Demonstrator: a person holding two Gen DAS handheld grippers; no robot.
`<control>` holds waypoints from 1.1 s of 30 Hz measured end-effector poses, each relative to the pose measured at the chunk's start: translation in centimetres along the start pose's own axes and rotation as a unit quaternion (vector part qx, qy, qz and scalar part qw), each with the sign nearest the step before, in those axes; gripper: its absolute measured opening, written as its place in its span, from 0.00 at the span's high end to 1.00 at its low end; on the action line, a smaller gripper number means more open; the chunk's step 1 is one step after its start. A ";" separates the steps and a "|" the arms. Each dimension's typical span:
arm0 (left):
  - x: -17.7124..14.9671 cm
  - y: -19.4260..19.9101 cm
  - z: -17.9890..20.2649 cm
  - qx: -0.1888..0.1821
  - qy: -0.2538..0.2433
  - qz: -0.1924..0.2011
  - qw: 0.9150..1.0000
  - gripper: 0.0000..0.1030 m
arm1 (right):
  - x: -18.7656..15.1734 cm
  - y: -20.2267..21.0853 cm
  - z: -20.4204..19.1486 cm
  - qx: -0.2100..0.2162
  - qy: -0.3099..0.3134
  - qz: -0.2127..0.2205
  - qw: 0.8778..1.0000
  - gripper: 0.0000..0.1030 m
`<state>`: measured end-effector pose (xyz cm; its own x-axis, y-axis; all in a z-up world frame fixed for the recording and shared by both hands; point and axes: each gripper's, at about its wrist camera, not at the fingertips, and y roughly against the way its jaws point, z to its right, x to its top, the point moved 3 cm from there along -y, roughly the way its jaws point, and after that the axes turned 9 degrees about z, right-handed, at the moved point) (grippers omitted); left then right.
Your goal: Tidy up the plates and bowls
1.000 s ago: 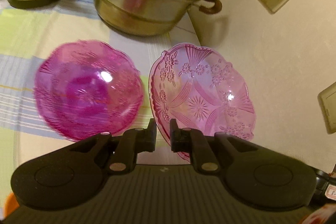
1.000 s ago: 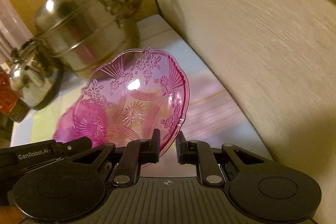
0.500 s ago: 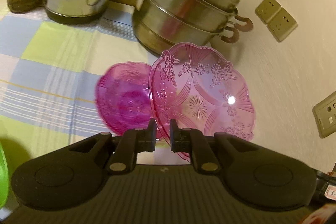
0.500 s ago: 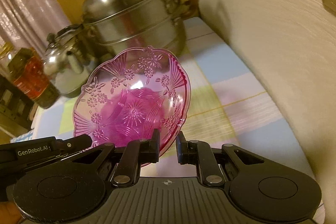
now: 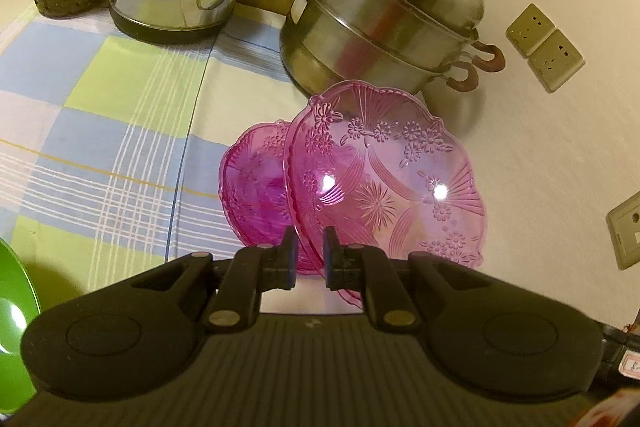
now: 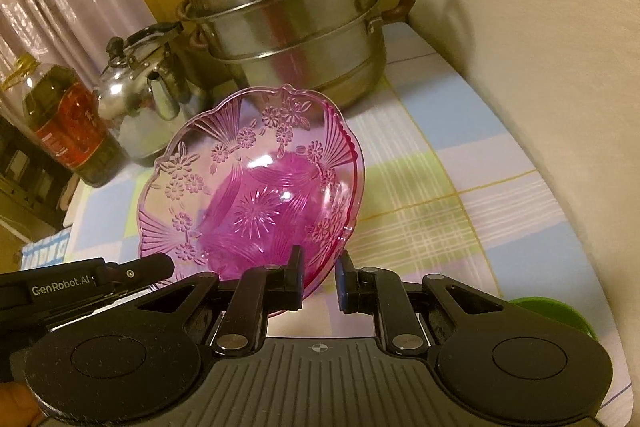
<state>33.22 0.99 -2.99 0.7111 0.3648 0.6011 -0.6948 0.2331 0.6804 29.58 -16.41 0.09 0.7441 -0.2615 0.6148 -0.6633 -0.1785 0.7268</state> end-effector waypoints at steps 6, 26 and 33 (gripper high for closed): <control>-0.3 -1.5 -0.6 0.003 0.002 -0.009 1.000 0.89 | -0.2 -1.4 0.4 -0.002 0.000 -0.010 1.000 0.85; -0.1 -8.5 -3.6 0.025 0.005 -0.039 0.999 0.89 | -0.5 -9.8 1.3 -0.007 0.001 -0.061 0.998 0.85; -0.1 -9.3 -4.5 0.029 0.011 -0.043 0.999 0.89 | -0.7 -11.4 0.8 -0.007 0.006 -0.068 0.998 0.84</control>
<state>39.12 2.85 -11.32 0.7652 0.3651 0.5304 -0.6231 0.2122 0.7528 36.53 -14.96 -8.85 0.8282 -0.2251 0.5132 -0.5547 -0.1983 0.8081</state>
